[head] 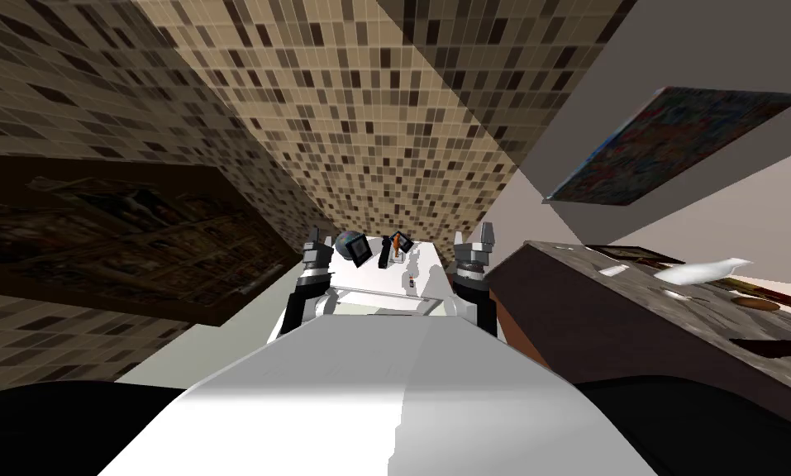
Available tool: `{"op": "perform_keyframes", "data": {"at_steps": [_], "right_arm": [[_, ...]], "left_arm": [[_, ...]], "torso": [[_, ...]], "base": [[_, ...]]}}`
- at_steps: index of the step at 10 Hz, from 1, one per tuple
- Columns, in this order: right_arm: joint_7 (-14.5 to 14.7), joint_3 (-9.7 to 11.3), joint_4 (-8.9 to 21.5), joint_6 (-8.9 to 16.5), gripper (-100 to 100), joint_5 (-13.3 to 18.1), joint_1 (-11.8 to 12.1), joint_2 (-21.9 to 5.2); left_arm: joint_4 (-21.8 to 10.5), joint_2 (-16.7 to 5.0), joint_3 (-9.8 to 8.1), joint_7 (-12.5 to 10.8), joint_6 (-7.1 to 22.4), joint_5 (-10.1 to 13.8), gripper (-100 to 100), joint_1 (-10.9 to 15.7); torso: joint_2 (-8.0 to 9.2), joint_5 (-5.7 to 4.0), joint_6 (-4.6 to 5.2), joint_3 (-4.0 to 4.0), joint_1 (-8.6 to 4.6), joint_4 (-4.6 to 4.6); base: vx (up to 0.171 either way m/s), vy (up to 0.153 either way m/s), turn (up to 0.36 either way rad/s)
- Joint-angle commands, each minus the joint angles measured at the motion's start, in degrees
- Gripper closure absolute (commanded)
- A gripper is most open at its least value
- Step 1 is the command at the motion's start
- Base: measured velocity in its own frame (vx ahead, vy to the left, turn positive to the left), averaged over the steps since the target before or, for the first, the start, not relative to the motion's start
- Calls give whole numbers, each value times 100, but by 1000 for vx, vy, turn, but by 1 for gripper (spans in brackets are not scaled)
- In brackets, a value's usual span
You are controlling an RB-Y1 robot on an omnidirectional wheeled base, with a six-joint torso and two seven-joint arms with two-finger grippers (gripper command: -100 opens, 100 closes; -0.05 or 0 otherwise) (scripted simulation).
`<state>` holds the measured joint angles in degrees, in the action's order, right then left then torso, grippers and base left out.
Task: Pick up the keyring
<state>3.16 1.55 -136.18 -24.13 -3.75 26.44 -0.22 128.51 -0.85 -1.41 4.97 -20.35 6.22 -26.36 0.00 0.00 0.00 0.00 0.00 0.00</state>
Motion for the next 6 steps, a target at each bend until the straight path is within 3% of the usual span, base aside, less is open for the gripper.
{"op": "perform_keyframes", "data": {"at_steps": [1, 6], "right_arm": [[-14, 60, 43, 15, -100, 99, 3, -174], [-124, 526, 396, 137, -100, 877, 17, -970]], "left_arm": [[0, 0, 0, 0, 0, 0, 0, 0], [0, 0, 0, 0, 0, 0, 0, 2]], "torso": [[0, 0, 0, 0, 0, 0], [20, -3, -4, 12, -12, 4]], "base": [[-12, -6, 104], [-49, -28, 246]]}}
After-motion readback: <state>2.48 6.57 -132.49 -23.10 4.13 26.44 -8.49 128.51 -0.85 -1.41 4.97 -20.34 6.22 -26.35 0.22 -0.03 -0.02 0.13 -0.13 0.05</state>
